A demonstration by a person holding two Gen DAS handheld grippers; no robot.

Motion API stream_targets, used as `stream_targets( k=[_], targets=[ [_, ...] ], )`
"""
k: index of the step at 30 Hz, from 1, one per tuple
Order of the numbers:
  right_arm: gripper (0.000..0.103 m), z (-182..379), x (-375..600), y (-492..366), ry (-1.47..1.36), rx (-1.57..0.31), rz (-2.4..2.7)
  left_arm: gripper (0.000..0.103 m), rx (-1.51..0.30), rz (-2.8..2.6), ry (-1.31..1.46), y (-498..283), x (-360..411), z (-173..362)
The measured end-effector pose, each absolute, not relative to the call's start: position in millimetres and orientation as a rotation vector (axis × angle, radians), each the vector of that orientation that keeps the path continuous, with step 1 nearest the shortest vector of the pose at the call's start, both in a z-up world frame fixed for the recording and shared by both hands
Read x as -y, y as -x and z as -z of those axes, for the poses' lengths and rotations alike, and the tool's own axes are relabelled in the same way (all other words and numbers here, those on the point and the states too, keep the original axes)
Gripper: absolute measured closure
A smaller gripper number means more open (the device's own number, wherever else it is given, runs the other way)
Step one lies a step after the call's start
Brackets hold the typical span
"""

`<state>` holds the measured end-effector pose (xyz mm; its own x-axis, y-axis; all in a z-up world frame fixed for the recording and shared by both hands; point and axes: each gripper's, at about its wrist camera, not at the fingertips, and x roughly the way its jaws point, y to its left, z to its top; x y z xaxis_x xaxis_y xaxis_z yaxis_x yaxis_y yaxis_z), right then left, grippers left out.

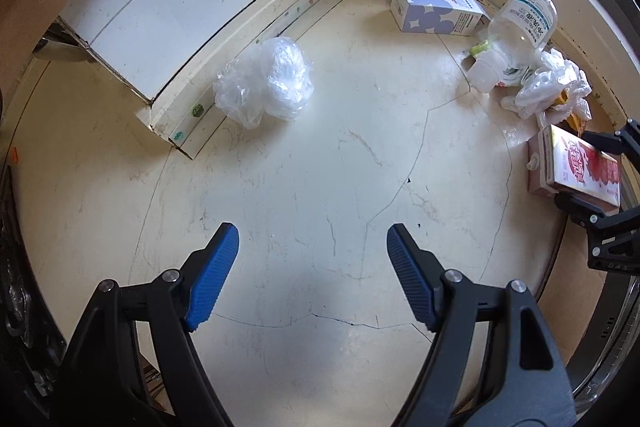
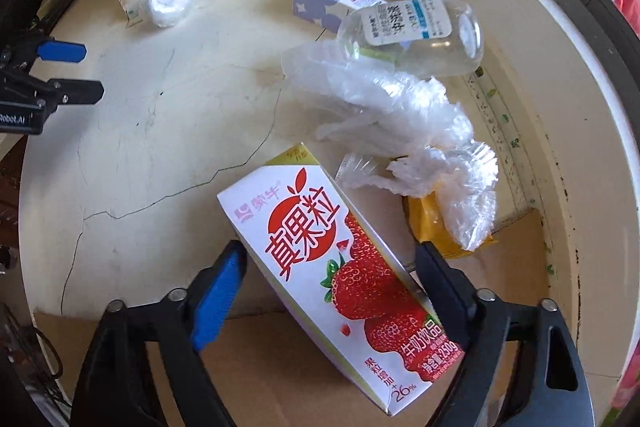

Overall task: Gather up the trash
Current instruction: 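Grasp the clear plastic bag with the left tool while the right tool grasps the strawberry milk carton, then carry plastic bag and milk carton down over the bin and open both tools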

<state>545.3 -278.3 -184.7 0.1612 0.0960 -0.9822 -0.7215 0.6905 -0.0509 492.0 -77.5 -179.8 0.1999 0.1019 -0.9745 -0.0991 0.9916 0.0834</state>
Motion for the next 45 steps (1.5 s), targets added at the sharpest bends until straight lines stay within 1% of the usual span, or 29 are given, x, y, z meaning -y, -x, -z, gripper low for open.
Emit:
stream_targets(
  k=[1, 4, 9, 15, 21, 26, 27, 28, 30, 31, 32, 35, 37, 41, 45],
  targets=[
    [0.032, 185, 277, -544, 0.602, -1.278, -0.637, 0.029, -1.356, -0.139, -0.002, -495, 77, 179],
    [0.041, 182, 274, -544, 0.574, -1.271, -0.612, 0.029, -1.333, -0.130, -0.011, -506, 78, 178],
    [0.044, 170, 278, -545, 0.413, -1.270, -0.573, 0.029, -1.273, -0.106, -0.056, -523, 81, 178],
    [0.046, 159, 290, -534, 0.154, -1.242, -0.563, 0.029, -1.200, -0.191, -0.165, -541, 83, 198],
    [0.046, 158, 296, -513, 0.065, -1.223, -0.532, 0.029, -1.095, -0.361, -0.131, -550, 81, 214],
    [0.046, 155, 299, -501, 0.052, -1.212, -0.534, 0.029, -1.054, -0.454, -0.064, -565, 83, 226],
    [0.046, 154, 301, -498, 0.051, -1.211, -0.533, 0.031, -1.048, -0.465, -0.038, -567, 82, 227],
    [0.046, 155, 303, -497, 0.050, -1.210, -0.532, 0.036, -1.043, -0.478, -0.009, -569, 80, 228],
    [0.046, 155, 305, -497, 0.044, -1.213, -0.528, 0.052, -1.041, -0.487, 0.081, -572, 72, 229],
    [0.046, 156, 306, -497, 0.038, -1.216, -0.529, 0.066, -1.040, -0.488, 0.122, -573, 70, 229],
    [0.046, 156, 307, -496, 0.034, -1.215, -0.530, 0.074, -1.041, -0.487, 0.155, -573, 68, 230],
    [0.046, 154, 308, -494, 0.035, -1.212, -0.530, 0.079, -1.042, -0.478, 0.171, -569, 69, 231],
    [0.047, 151, 309, -490, 0.033, -1.210, -0.528, 0.081, -1.041, -0.463, 0.162, -564, 72, 230],
    [0.047, 142, 309, -482, 0.014, -1.206, -0.525, 0.082, -1.087, -0.416, 0.148, -553, 78, 226],
    [0.047, 130, 308, -471, -0.016, -1.207, -0.518, 0.083, -1.126, -0.335, 0.107, -527, 91, 211]
  ],
)
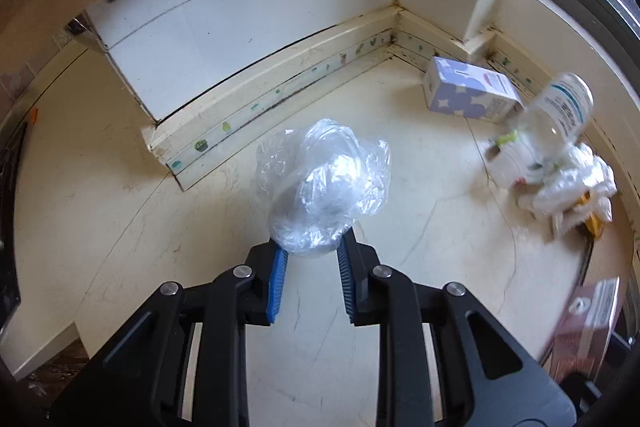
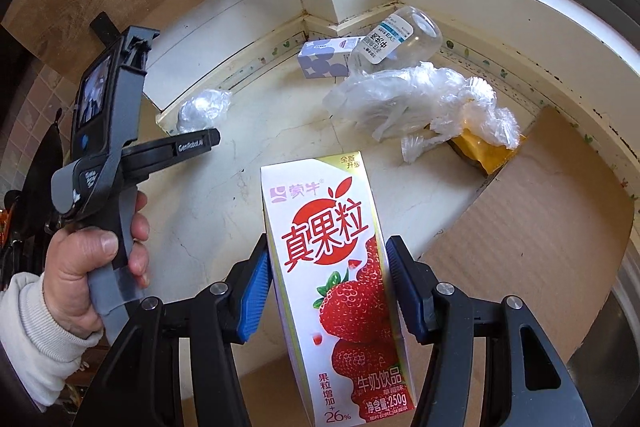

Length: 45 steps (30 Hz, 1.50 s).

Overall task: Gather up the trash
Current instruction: 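Carry plastic bag and milk carton down over the bin and open both tools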

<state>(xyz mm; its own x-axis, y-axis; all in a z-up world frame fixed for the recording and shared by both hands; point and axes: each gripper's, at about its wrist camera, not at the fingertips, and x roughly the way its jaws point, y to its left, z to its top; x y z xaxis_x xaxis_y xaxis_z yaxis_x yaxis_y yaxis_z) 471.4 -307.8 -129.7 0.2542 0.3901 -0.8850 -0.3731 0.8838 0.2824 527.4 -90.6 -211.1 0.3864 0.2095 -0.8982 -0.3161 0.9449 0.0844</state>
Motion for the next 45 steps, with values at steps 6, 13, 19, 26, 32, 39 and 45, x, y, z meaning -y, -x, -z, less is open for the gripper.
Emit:
stream_targets(
  k=[6, 13, 19, 26, 32, 39, 45],
  targets=[
    [0.047, 103, 299, -440, -0.039, -1.189, -0.506, 0.083, -1.135, -0.209, 0.051, -473, 95, 166],
    [0.047, 50, 291, -374, -0.101, -1.137, -0.461, 0.083, -1.133, -0.073, -0.024, -357, 91, 82],
    [0.047, 5, 273, -291, -0.131, -1.094, -0.407, 0.083, -1.109, 0.028, -0.071, -272, 78, 37],
    [0.047, -32, 243, -179, -0.157, -1.042, -0.347, 0.083, -1.067, 0.111, -0.123, -165, 56, 3],
    [0.047, -31, 213, -88, -0.204, -1.023, -0.312, 0.083, -1.026, 0.155, -0.161, -92, 34, 9],
    [0.047, 22, 183, -20, -0.245, -1.084, -0.303, 0.083, -1.075, 0.184, -0.154, -34, 19, 67],
    [0.047, 101, 163, 9, -0.248, -1.187, -0.295, 0.083, -1.167, 0.214, -0.110, -8, 14, 148]
  ],
)
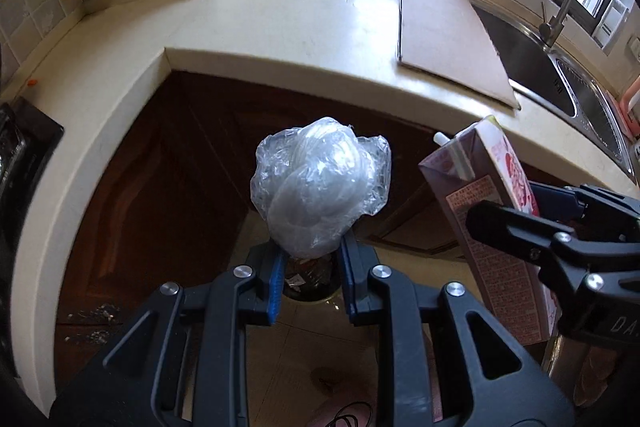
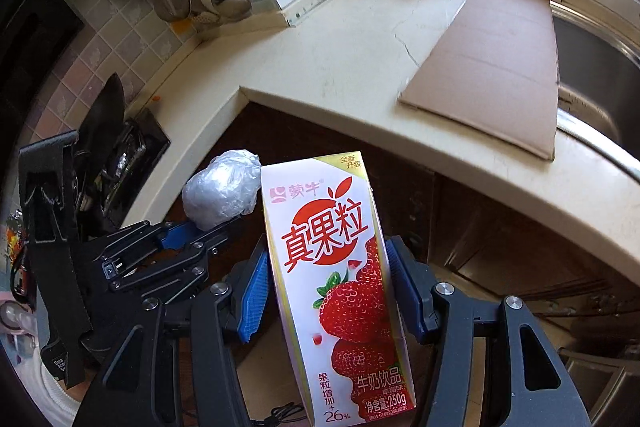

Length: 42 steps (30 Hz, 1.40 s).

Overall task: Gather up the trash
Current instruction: 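Carry plastic bag and milk carton down over the bin and open both tools, then raise both open tools back up toward the counter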

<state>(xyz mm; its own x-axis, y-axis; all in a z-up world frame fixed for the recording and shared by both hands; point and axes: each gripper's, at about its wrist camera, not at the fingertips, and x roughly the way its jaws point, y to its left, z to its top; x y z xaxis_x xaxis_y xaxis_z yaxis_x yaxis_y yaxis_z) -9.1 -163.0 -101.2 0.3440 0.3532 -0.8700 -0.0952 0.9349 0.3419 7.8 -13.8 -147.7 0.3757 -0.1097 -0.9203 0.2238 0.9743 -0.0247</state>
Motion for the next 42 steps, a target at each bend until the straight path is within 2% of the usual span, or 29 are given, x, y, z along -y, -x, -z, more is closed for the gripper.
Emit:
stream_targets(
  k=[4, 14, 22, 24, 26, 28, 30, 33, 42],
  targets=[
    [0.047, 170, 151, 25, -0.202, -1.222, -0.274, 0.083, -1.205, 0.222, -0.091, 1, 13, 216],
    [0.047, 385, 133, 43, -0.230, -1.400, -0.262, 0.082, -1.352, 0.150, 0.004, 17, -14, 430],
    [0.047, 515, 106, 21, -0.247, -1.456, -0.275, 0.082, -1.373, 0.181, -0.050, 12, -25, 545],
    [0.046, 535, 99, 13, -0.258, -1.460, -0.285, 0.078, -1.375, 0.195, -0.078, 9, -25, 560],
    [0.045, 548, 93, 8, -0.255, -1.457, -0.300, 0.059, -1.397, 0.209, -0.095, 3, -26, 571],
    [0.035, 559, 85, 6, -0.230, -1.460, -0.304, 0.046, -1.424, 0.208, -0.100, -1, -27, 581],
    [0.030, 564, 79, -3, -0.236, -1.466, -0.320, 0.043, -1.435, 0.212, -0.086, -6, -29, 584],
    [0.029, 563, 77, -5, -0.205, -1.455, -0.330, 0.031, -1.468, 0.221, -0.078, -14, -33, 587],
    [0.029, 546, 114, -4, -0.203, -1.475, -0.340, 0.031, -1.489, 0.171, -0.084, -10, -33, 570]
  ],
)
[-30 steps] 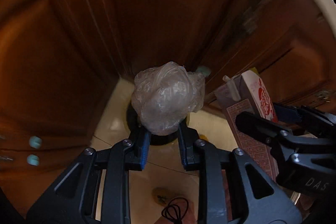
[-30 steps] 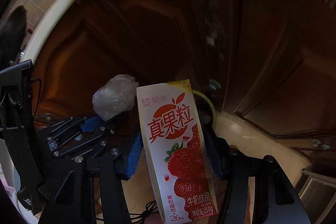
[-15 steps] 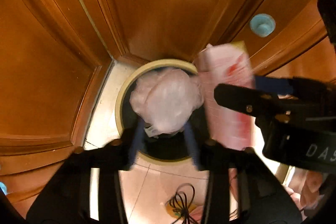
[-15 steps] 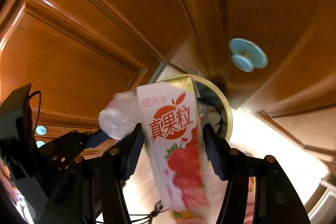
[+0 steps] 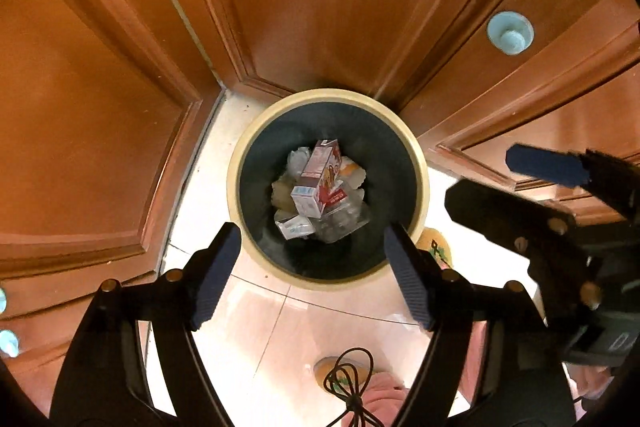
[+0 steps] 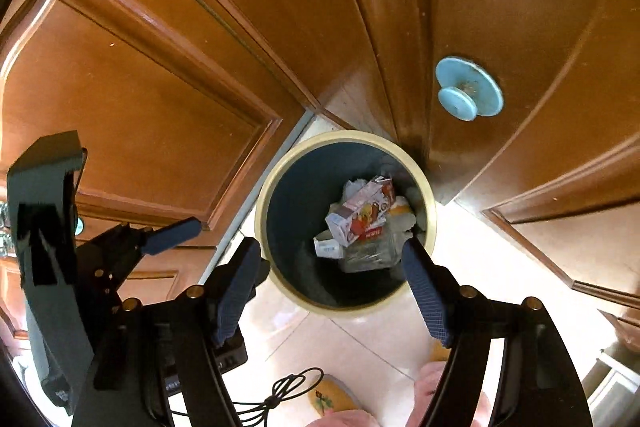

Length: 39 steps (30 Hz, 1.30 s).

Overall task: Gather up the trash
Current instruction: 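Raise both open tools back up toward the counter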

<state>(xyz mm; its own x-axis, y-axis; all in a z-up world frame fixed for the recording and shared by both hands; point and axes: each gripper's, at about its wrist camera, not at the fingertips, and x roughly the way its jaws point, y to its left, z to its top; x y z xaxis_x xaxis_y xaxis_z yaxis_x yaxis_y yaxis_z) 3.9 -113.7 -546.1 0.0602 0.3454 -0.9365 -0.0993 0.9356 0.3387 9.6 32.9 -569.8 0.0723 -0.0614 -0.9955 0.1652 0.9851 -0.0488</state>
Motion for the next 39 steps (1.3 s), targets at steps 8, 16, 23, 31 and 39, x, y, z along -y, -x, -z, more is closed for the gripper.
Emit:
stream_targets(
  k=[8, 16, 23, 31, 39],
  targets=[
    [0.029, 474, 127, 22, -0.222, -1.471, -0.354, 0.031, -1.457, 0.135, 0.003, 13, -43, 477],
    [0.029, 329, 133, 51, -0.170, -1.393, -0.369, 0.031, -1.397, 0.135, 0.034, 41, -47, 343],
    [0.029, 187, 144, 74, -0.163, -1.294, -0.353, 0.031, -1.288, 0.169, 0.008, 55, -39, 217],
    [0.022, 48, 157, 103, -0.135, -1.115, -0.306, 0.031, -1.153, 0.215, -0.035, 64, -28, 107],
    [0.017, -57, 169, 115, -0.099, -0.947, -0.247, 0.031, -1.081, 0.260, -0.061, 54, -18, 31]
  ],
)
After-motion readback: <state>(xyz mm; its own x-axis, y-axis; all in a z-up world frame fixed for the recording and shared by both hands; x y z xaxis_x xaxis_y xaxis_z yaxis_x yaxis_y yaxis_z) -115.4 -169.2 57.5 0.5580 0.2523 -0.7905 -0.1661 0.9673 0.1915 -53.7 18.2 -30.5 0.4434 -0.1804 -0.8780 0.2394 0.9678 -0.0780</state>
